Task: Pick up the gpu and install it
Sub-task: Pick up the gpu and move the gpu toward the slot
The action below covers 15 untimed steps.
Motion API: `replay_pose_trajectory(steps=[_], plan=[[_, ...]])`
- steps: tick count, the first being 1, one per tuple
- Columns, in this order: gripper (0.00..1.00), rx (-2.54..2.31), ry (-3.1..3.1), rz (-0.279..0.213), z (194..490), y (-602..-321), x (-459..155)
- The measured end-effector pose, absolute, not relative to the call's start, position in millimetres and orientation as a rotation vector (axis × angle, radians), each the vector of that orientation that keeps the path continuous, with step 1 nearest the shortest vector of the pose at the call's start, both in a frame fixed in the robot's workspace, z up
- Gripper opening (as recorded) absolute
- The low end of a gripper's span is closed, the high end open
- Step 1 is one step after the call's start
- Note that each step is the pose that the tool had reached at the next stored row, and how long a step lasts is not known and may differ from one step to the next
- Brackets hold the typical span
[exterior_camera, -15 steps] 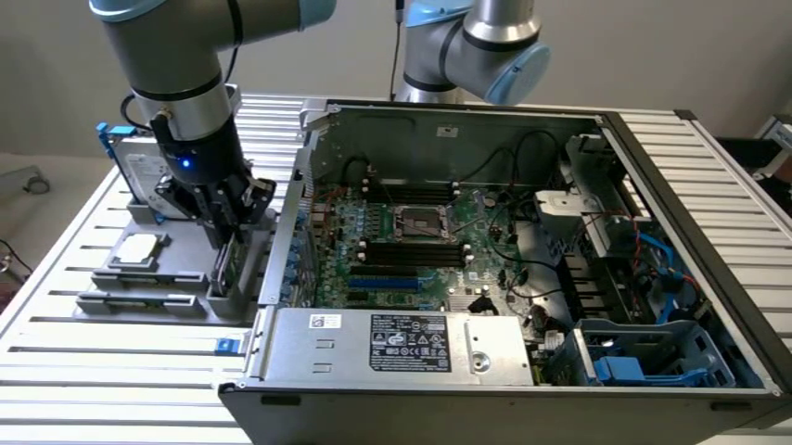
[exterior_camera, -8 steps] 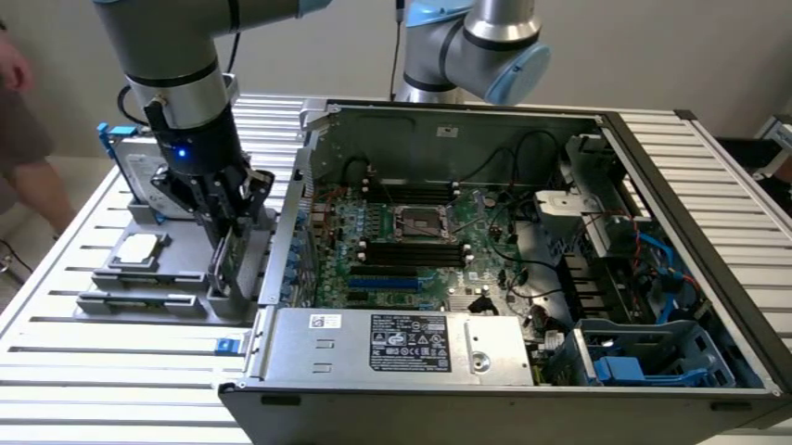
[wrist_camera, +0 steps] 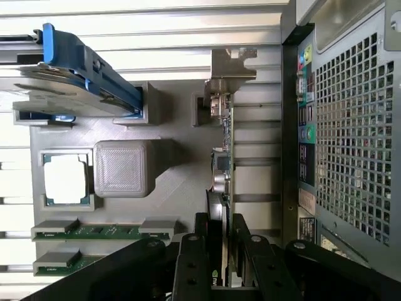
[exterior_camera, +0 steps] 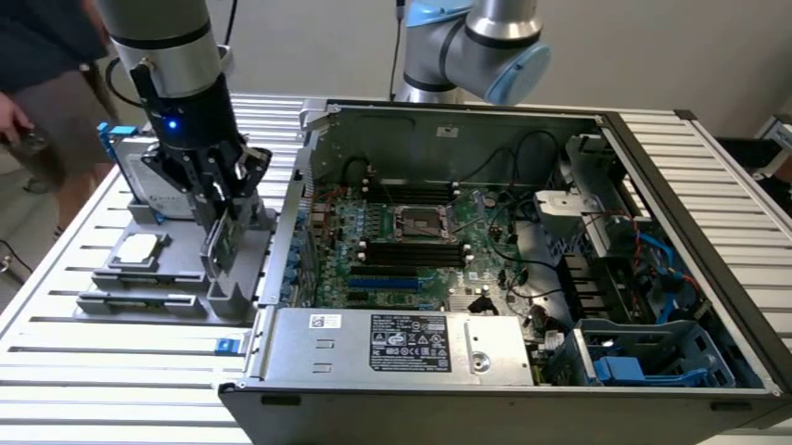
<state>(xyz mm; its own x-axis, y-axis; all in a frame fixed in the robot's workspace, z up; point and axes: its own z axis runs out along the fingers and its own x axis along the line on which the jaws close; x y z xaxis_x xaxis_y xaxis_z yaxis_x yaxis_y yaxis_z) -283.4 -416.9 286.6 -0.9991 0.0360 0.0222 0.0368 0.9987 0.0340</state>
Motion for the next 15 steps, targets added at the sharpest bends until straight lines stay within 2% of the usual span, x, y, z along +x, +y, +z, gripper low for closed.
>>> replay_pose_trajectory(steps=[15], plan=[[0.27,-0.057,-3.119,-0.059,354.0,-417.3,-272.5]])
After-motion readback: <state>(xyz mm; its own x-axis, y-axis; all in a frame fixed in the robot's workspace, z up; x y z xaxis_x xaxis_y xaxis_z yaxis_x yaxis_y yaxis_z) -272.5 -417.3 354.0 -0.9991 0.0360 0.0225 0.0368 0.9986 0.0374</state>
